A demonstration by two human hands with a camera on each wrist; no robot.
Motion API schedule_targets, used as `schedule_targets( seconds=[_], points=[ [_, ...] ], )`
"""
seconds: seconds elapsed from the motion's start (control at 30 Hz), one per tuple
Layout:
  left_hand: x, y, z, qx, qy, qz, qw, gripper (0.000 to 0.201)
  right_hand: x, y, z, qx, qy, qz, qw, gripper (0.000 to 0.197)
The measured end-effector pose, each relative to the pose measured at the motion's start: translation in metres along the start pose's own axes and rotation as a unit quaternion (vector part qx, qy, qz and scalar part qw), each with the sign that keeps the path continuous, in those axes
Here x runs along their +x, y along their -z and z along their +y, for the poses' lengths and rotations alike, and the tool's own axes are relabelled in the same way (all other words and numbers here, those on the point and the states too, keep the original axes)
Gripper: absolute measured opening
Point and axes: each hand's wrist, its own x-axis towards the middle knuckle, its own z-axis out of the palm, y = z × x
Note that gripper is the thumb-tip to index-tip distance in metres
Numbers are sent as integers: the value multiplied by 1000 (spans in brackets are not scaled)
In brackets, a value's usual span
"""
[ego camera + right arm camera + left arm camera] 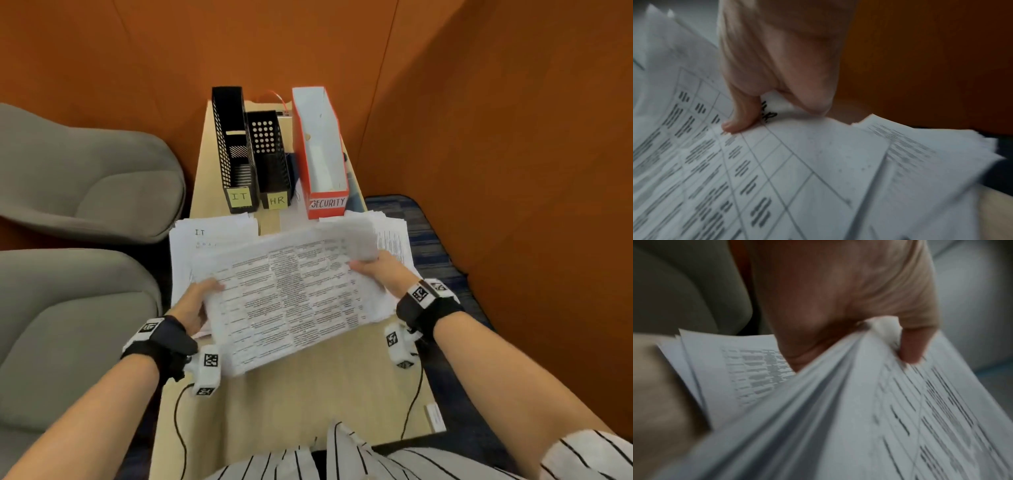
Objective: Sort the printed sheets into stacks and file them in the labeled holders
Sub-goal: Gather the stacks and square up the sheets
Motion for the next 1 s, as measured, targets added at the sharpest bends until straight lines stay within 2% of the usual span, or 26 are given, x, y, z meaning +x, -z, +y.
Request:
schedule_targets(
  seconds=[0.07, 0.1, 0.2, 0.27, 0.33, 0.4, 0.43, 0.5, 0.53, 0.63, 0.73, 0.83, 0.9, 0.93, 1.0],
  points=[
    [3, -1, 26, -37, 8, -74, 996, 31, 10, 8, -39, 11, 27, -5, 1000, 35],
    [7, -1, 39, -36, 5, -100, 994, 33, 17, 10, -60, 26, 46, 2, 999, 36],
    [29, -5, 80, -29, -34, -114, 992, 40, 26, 9, -122, 18, 101, 60, 993, 30],
    [42, -3, 102, -47, -41, -97, 993, 38, 35, 12, -148, 18, 76, 46, 996, 30],
    [54, 6, 116, -83, -27, -97, 991, 36, 43, 16, -157, 42, 8, -9, 999, 45],
    [66, 12, 119, -132, -12, -107, 985, 39, 47, 11, -155, 157, -4, -22, 987, 60],
    [72, 12, 118, -156, -4, -108, 982, 39, 49, 7, -152, 237, 8, -13, 971, 63],
    [84, 6, 112, -185, 7, -116, 976, 40, 55, -6, -146, 357, 50, -15, 933, 56],
    [91, 0, 109, -191, 10, -125, 974, 41, 57, -16, -145, 366, 70, -31, 927, 49],
    [110, -24, 103, -213, 37, -150, 965, 41, 69, -43, -141, 267, 54, -51, 961, 31],
    [127, -42, 104, -223, 28, -158, 962, 31, 87, -56, -142, 130, 11, -19, 991, 34],
    [149, -46, 112, -119, -20, -126, 985, 33, 118, -42, -154, 32, 16, 69, 997, 38],
    [168, -39, 110, 30, -31, -89, 995, 36, 142, -24, -172, -15, 28, 155, 987, 36],
    [179, -30, 103, 127, -27, -56, 990, 42, 153, -15, -183, -46, 33, 204, 977, 37],
    [205, -6, 80, 329, 3, 22, 944, 59, 175, -1, -206, -94, 69, 288, 950, 34]
  ],
)
